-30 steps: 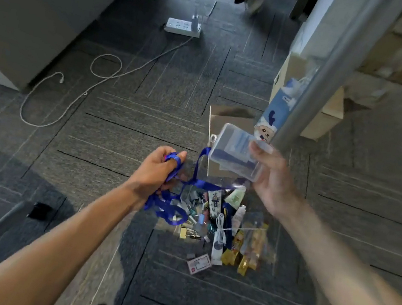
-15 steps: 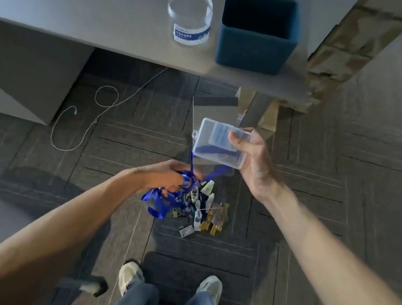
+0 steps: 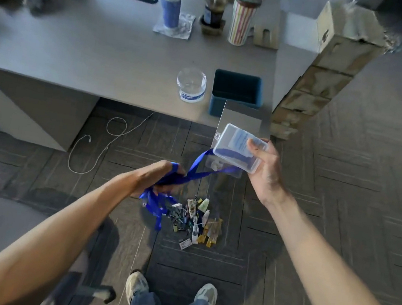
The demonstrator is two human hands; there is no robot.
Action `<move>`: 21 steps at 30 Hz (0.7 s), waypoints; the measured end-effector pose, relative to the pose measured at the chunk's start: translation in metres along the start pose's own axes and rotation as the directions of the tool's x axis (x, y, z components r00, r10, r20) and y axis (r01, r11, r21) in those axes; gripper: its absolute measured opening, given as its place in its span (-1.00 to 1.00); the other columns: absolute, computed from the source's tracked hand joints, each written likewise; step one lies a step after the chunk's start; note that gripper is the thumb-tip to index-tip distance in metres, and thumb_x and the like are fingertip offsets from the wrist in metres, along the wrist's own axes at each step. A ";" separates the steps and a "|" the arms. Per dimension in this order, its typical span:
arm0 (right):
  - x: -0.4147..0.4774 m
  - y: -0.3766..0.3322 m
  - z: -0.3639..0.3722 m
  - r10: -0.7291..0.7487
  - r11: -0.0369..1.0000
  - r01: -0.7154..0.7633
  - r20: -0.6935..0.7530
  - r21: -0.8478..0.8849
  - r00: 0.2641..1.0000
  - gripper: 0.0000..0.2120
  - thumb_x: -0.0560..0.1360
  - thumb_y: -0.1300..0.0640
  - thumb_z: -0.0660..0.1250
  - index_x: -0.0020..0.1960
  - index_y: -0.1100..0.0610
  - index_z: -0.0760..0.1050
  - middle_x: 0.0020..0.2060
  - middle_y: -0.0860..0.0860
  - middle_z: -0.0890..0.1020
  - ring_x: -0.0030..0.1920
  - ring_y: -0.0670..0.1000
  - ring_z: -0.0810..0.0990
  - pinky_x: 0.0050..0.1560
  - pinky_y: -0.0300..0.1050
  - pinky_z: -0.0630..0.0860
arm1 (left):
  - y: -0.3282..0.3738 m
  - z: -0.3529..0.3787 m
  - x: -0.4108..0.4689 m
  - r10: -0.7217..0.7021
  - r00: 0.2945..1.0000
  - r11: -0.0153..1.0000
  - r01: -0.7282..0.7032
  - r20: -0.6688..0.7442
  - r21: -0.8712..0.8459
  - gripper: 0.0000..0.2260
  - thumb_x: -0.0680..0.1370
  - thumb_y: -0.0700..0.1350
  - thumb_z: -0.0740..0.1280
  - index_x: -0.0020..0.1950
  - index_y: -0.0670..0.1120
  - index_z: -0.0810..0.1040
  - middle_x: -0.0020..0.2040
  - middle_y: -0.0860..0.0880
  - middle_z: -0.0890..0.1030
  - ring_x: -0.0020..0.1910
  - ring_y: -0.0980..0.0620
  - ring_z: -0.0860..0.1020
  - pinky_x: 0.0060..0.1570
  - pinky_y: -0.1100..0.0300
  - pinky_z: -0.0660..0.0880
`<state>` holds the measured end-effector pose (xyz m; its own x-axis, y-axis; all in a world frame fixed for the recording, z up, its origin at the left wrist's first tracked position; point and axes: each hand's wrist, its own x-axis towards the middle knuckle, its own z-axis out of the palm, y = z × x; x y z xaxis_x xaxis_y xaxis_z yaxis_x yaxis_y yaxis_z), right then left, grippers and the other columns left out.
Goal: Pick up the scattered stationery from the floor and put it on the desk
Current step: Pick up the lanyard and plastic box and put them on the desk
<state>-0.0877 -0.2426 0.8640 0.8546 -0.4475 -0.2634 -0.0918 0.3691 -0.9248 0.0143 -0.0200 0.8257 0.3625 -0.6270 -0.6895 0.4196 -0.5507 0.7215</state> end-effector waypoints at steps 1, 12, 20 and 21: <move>-0.003 -0.005 0.001 -0.007 1.000 0.007 -0.005 0.006 1.000 -0.74 0.39 0.03 0.35 0.00 0.13 0.41 -0.10 0.05 0.55 -0.08 -0.04 0.58 -0.26 -0.18 0.55 | 0.006 0.000 -0.008 0.033 0.997 0.999 -0.030 -0.073 0.042 -0.67 0.56 -0.07 0.17 -0.42 -0.05 0.36 -0.57 -0.02 0.25 -0.54 0.06 0.20 -0.55 0.27 0.08; -0.033 -0.061 0.007 -0.120 0.989 0.130 -0.125 0.075 0.985 -0.38 0.13 -0.15 0.60 0.06 0.11 0.51 0.00 0.12 0.56 0.04 0.06 0.57 -0.17 -0.14 0.59 | 0.049 -0.032 -0.059 0.354 0.932 0.832 -0.275 -0.080 0.481 -0.82 0.60 -0.23 0.22 -0.20 -0.12 0.47 -0.46 0.02 0.37 -0.54 0.13 0.29 -0.55 0.28 0.24; -0.007 -0.082 -0.006 -0.153 0.988 0.149 -0.143 -0.042 0.978 -0.39 0.21 -0.19 0.46 0.13 0.10 0.43 0.13 0.17 0.50 0.16 0.16 0.48 -0.01 -0.01 0.53 | 0.110 -0.030 -0.047 0.493 0.864 0.722 -0.338 -0.106 0.604 -0.85 0.54 -0.36 0.19 -0.07 -0.26 0.55 -0.34 0.04 0.52 -0.47 0.27 0.40 -0.41 0.43 0.33; 0.001 -0.085 -0.008 -0.145 0.988 0.139 -0.128 -0.062 0.981 -0.40 0.21 -0.19 0.45 0.12 0.10 0.42 0.12 0.18 0.50 0.14 0.15 0.48 -0.03 -0.02 0.53 | 0.119 -0.028 -0.043 0.513 0.851 0.720 -0.358 -0.110 0.594 -0.87 0.56 -0.30 0.23 -0.05 -0.19 0.57 -0.32 0.07 0.54 -0.46 0.30 0.43 -0.37 0.45 0.35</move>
<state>-0.0828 -0.2813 0.9402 0.7864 -0.5969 -0.1590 -0.0038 0.2526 -0.9676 0.0722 -0.0436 0.9394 0.6152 -0.7559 -0.2238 -0.3218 -0.4999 0.8040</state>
